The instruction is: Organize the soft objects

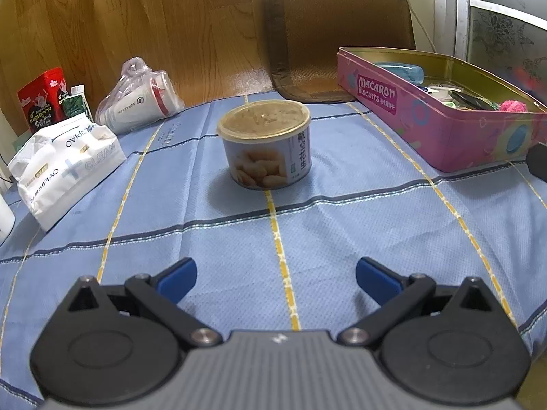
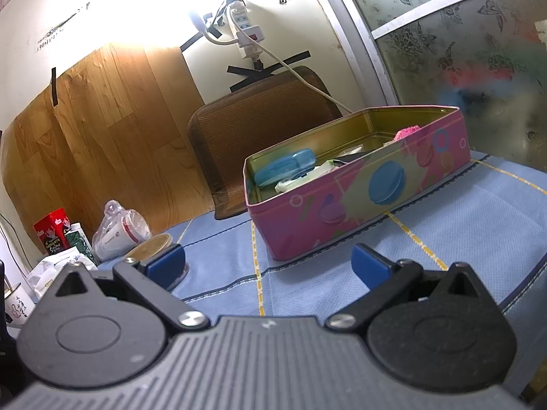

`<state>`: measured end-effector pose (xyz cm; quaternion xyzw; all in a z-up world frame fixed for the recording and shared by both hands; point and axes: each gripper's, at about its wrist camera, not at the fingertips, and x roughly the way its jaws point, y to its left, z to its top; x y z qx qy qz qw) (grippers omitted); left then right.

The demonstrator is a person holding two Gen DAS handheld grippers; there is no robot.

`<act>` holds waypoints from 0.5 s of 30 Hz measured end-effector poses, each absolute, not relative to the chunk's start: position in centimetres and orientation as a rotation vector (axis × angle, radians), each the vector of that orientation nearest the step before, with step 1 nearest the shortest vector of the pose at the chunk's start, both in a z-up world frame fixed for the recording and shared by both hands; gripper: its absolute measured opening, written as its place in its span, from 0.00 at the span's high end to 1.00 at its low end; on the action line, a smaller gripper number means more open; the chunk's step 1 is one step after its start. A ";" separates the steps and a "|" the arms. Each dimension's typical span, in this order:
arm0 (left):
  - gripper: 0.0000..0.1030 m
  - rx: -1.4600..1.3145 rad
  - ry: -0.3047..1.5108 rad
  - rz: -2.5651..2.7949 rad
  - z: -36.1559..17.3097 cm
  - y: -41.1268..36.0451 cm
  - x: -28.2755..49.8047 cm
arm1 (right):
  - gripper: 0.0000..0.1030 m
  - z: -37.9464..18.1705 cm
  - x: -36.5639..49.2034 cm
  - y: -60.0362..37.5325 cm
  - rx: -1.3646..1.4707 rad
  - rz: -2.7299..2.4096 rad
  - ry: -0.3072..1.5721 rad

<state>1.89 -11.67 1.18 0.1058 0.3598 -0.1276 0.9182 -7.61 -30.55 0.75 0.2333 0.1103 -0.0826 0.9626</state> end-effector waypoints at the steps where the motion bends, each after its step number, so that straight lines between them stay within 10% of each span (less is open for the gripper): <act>1: 0.00 0.219 0.741 -0.262 1.2 -11.7 1.9 | 0.00 0.8 -7.6 -30.5 0.473 -0.167 0.223; 15: 0.00 0.212 0.779 -0.251 1.0 -11.6 2.1 | 0.00 0.7 -7.5 -30.5 0.472 -0.148 0.235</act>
